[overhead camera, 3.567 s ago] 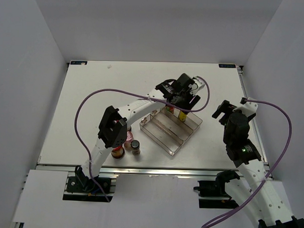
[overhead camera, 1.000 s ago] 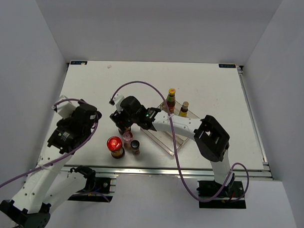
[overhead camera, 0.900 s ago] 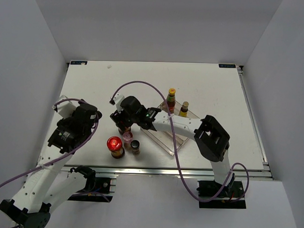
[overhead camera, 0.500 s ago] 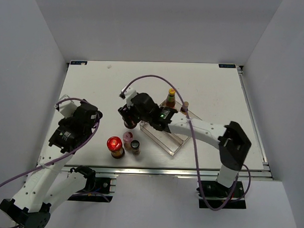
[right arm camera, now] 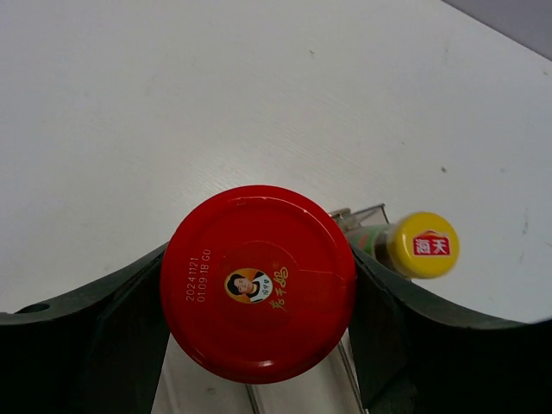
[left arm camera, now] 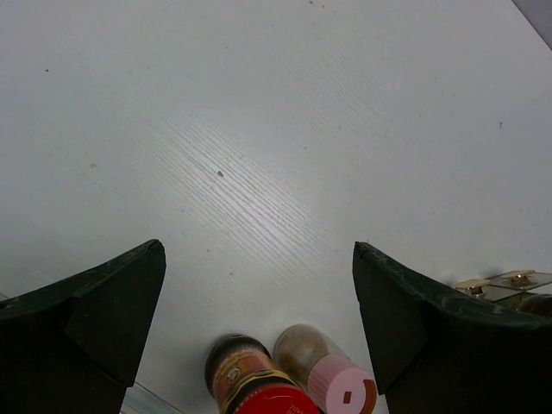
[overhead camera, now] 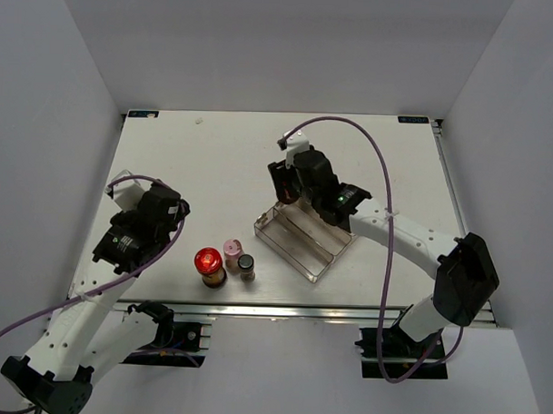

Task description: Organize the condiment bottles

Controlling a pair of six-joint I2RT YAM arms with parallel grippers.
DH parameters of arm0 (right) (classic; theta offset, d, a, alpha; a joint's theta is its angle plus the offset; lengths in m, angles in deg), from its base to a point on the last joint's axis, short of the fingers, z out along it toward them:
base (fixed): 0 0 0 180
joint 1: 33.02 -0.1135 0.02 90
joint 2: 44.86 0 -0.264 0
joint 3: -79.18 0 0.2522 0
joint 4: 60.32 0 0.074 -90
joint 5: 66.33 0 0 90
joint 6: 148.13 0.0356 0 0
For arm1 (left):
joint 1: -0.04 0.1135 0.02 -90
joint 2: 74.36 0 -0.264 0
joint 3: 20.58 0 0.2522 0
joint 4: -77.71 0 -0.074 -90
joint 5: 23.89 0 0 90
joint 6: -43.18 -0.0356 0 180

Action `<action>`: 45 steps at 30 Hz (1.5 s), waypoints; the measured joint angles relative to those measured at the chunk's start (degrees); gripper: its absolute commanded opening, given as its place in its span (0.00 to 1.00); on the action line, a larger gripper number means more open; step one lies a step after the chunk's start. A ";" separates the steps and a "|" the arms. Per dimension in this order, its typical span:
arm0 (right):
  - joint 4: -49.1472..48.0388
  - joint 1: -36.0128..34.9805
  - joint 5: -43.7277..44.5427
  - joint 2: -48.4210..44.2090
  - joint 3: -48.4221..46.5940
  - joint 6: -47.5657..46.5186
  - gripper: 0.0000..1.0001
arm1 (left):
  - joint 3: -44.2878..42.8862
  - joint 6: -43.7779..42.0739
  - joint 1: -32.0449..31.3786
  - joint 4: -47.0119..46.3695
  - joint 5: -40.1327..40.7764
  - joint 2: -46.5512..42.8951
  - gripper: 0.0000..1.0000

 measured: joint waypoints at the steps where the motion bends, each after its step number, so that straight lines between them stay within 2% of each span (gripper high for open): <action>1: 0.55 0.66 0.46 0.00 0.39 -0.02 0.18 | 0.00 -0.09 0.00 -0.02 -0.02 0.13 0.98; 17: 0.79 2.47 0.09 2.34 2.21 0.76 0.19 | 0.04 -0.76 0.00 -0.98 -1.20 1.57 0.98; 27: 0.68 3.10 -1.38 5.16 3.10 1.84 0.23 | 0.28 -1.38 0.00 -1.53 -1.70 2.12 0.98; 35: -0.07 3.10 -2.12 5.95 4.83 3.85 0.32 | 1.01 -1.88 0.00 -2.47 -2.75 2.38 0.98; 37: -0.13 3.19 -2.25 6.36 4.87 4.22 0.37 | 1.01 -2.05 0.00 -2.60 -2.86 2.45 0.98; 39: -0.42 3.28 -2.29 6.56 5.22 4.59 0.47 | 1.01 -2.21 0.00 -2.73 -3.10 2.62 0.98; 42: -1.01 3.37 -2.34 6.60 6.14 5.29 0.50 | 1.03 -2.43 0.00 -2.91 -3.63 2.97 0.98; 45: -1.09 3.41 -2.25 6.60 6.80 5.64 0.66 | 1.09 -2.60 0.00 -2.95 -4.07 3.19 0.98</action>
